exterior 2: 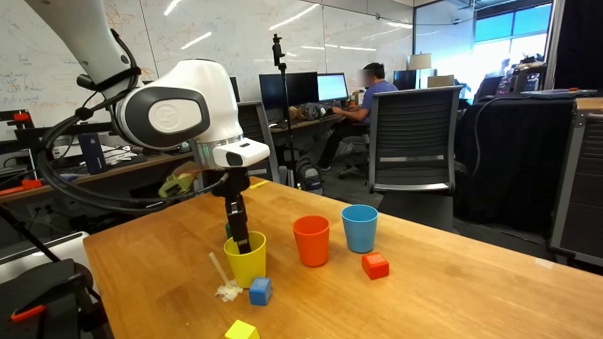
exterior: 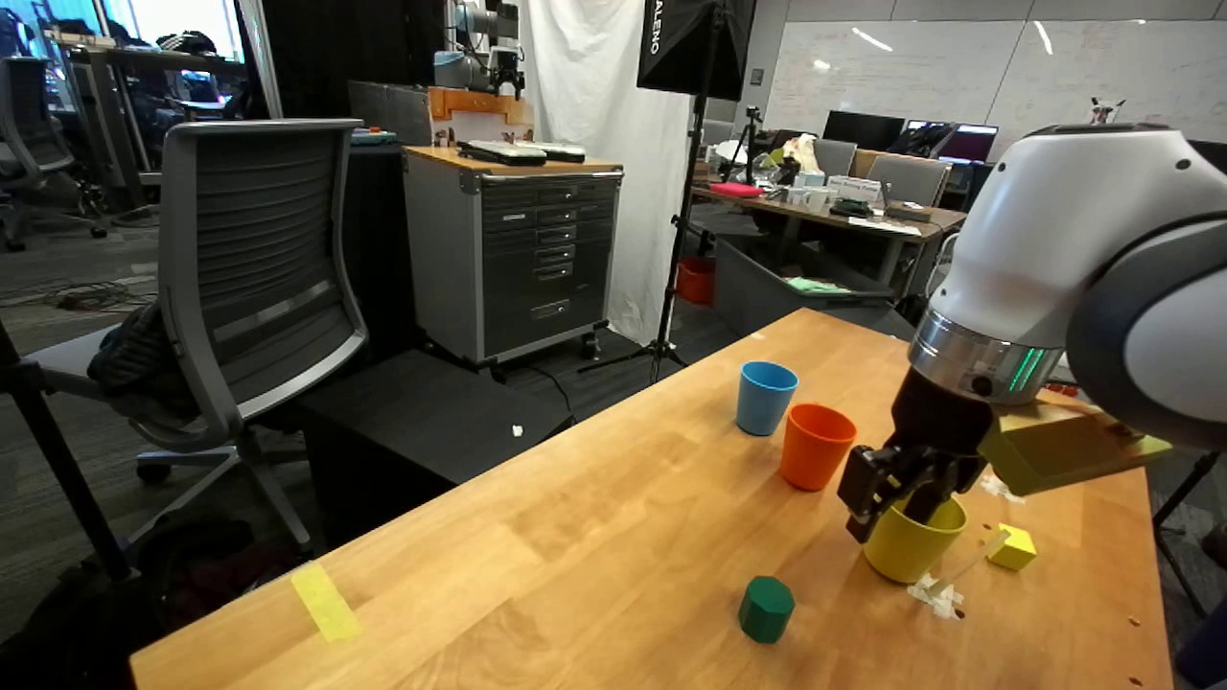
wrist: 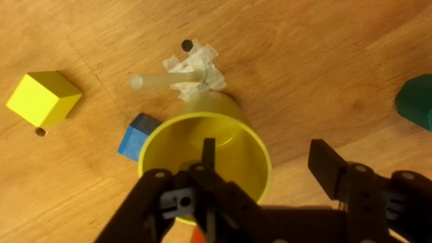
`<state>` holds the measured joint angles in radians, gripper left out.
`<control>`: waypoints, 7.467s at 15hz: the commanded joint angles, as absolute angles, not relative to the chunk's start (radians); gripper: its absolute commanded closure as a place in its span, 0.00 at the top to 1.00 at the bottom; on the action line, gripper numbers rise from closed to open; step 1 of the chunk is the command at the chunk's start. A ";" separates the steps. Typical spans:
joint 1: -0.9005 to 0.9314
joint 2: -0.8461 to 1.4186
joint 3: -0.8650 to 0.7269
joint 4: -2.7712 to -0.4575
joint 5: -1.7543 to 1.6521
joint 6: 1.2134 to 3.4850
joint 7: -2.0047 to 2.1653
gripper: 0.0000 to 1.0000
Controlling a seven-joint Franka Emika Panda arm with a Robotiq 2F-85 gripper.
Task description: Stack up all the cups on the table
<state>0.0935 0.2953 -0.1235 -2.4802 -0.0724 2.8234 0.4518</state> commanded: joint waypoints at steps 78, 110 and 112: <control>0.073 0.482 -0.184 -2.013 -0.044 2.586 0.665 1.00; 0.042 0.468 -0.172 -1.930 0.026 2.474 0.629 0.02; 0.035 0.432 -0.167 -1.917 0.044 2.425 0.626 0.02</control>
